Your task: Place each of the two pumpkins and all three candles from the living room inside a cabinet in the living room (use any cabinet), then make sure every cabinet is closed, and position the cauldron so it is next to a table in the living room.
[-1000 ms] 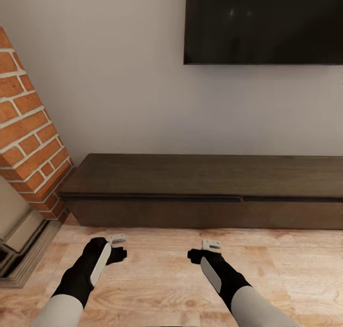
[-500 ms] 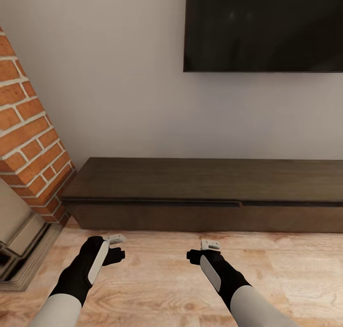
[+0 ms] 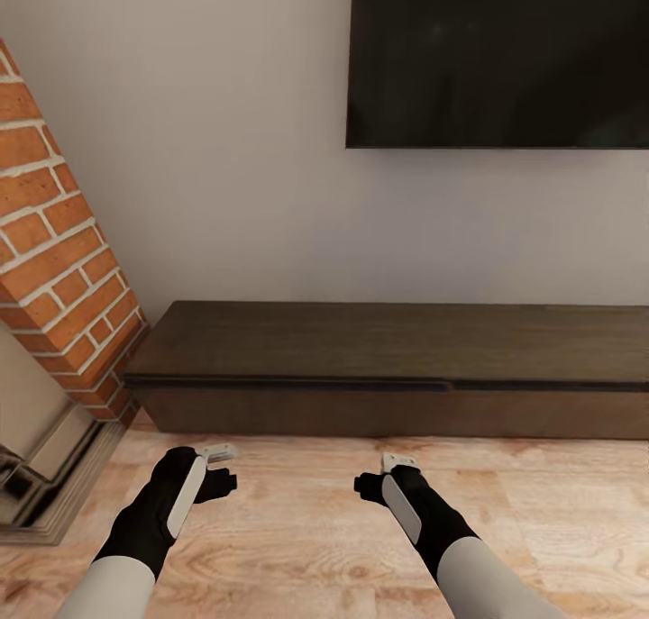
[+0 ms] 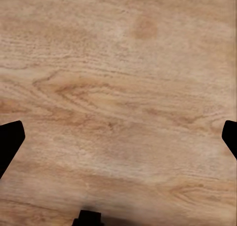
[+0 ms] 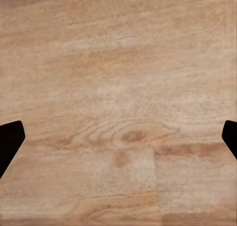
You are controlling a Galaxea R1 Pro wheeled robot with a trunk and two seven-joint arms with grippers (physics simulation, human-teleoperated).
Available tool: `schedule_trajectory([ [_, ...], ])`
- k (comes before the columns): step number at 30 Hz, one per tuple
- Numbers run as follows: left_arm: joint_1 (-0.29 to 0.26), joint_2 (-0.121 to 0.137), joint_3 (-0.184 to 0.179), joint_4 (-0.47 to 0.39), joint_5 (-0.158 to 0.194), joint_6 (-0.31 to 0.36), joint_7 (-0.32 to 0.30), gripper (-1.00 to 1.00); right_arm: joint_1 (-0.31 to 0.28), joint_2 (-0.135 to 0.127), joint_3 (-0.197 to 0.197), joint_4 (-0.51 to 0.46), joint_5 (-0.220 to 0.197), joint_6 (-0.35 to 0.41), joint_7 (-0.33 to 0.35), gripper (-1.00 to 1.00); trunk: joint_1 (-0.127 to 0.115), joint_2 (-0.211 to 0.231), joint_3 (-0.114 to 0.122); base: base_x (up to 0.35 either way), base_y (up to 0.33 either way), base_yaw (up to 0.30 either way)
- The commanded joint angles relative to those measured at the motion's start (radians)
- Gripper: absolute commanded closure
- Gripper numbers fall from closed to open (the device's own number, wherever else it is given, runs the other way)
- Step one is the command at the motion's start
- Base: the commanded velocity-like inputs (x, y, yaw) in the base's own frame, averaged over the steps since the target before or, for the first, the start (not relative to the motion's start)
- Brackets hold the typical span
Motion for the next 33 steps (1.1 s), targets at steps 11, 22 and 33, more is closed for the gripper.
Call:
schedule_trajectory([
  [11, 0.009, 0.0, -0.006, 0.038, 0.0, -0.009, -0.002, -1.0, 0.013, -0.007, 0.003, -0.002, 0.002, 0.007, -0.005, -1.0, -0.042, 0.077, 0.035, -0.138, 0.0, 0.0],
  [22, 0.018, 0.011, -0.007, 0.441, -0.006, -0.362, 0.001, -1.0, 0.167, -0.021, 0.003, -0.011, 0.012, -0.049, -0.007, -1.0, -0.084, 0.154, 0.069, -0.005, 0.0, 0.0],
  [33, 0.018, 0.022, -0.008, 0.648, -0.009, -0.597, 0.001, -1.0, 0.258, -0.05, 0.003, -0.003, 0.002, -0.203, -0.002, -1.0, -0.127, 0.231, 0.103, 0.0, 0.0, 0.0],
])
